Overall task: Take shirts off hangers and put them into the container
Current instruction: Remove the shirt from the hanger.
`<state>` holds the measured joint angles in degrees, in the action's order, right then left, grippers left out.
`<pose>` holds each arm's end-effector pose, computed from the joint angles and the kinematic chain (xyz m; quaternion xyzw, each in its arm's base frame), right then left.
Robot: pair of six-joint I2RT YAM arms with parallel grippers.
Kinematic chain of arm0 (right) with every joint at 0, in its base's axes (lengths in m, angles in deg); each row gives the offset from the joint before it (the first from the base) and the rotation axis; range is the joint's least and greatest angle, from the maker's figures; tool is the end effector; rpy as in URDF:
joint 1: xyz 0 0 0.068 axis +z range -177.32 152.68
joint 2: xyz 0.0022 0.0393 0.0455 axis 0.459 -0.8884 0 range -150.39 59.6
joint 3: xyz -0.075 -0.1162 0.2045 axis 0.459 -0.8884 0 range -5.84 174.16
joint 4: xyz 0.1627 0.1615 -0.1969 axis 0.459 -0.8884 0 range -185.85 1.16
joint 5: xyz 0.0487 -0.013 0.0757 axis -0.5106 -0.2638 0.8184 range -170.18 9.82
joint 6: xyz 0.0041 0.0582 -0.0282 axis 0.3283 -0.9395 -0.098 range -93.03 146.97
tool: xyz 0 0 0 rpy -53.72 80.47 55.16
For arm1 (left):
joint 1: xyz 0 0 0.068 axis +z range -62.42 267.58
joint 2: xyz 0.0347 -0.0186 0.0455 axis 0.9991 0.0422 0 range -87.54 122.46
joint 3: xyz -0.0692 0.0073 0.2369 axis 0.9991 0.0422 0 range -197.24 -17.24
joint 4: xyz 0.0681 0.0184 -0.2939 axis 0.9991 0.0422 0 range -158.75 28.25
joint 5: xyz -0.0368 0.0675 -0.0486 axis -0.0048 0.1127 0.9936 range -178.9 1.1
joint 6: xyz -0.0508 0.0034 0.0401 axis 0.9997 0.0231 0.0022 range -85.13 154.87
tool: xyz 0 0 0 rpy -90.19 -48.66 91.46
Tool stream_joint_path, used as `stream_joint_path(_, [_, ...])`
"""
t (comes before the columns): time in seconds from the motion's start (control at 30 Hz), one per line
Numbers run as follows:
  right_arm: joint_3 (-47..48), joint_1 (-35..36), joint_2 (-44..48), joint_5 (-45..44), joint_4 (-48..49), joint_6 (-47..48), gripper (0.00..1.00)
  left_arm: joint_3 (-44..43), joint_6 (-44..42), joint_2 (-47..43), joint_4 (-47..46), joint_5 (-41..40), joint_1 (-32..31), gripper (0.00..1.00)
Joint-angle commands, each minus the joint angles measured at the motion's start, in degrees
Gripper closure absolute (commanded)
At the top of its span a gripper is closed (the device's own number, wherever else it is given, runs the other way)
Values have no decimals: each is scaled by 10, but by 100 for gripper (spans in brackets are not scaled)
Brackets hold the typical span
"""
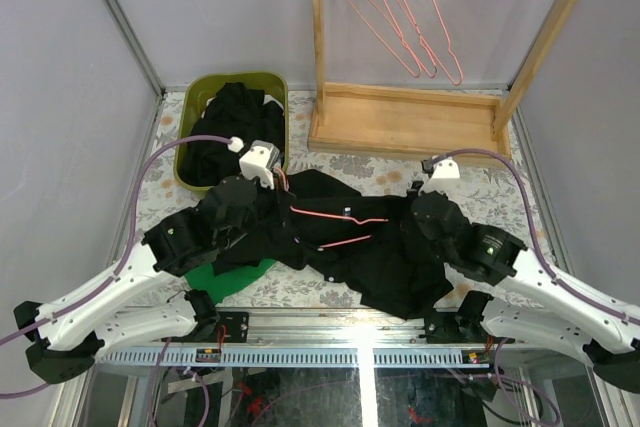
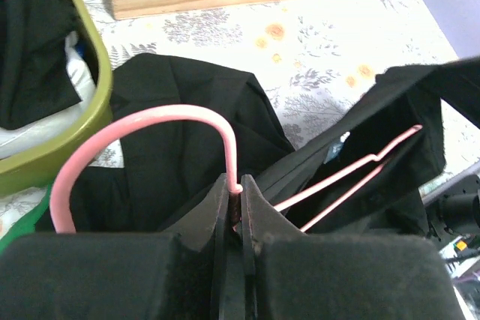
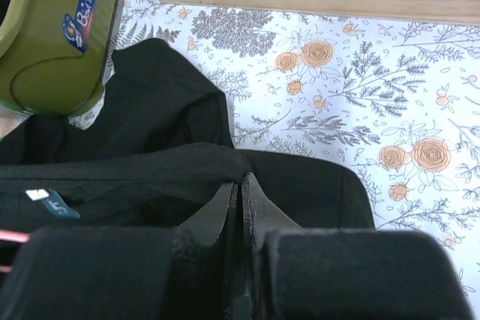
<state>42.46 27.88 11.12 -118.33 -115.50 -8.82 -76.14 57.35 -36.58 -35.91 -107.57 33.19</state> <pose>0.1698 0.1896 0.2987 0.0330 0.8225 0.1578 0.5455 0.1636 -0.2007 0.3455 0.1446 0.8237 -0.2229 0.5009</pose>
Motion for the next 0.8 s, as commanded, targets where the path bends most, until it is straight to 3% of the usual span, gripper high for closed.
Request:
stream_joint_path(0.0, [-45,-15,74,-20,-43,9,96,12,9,-24,22,-107,1,100])
stream_joint_path(0.3, [-120,-16,169,1,-32,-16,91,29,16,-47,-23,-84,1,100])
stream_joint_path(0.37, [-131,-15,184,42,-19,-16,84,28,12,-43,-23,-76,1,100])
stream_joint_path(0.57, [-185,-16,242,207,93,36,52,34,3,-38,-40,-40,1,100])
stream_joint_path(0.77, [-154,-16,289,231,64,88,44,35,-6,-40,-51,-24,1,100])
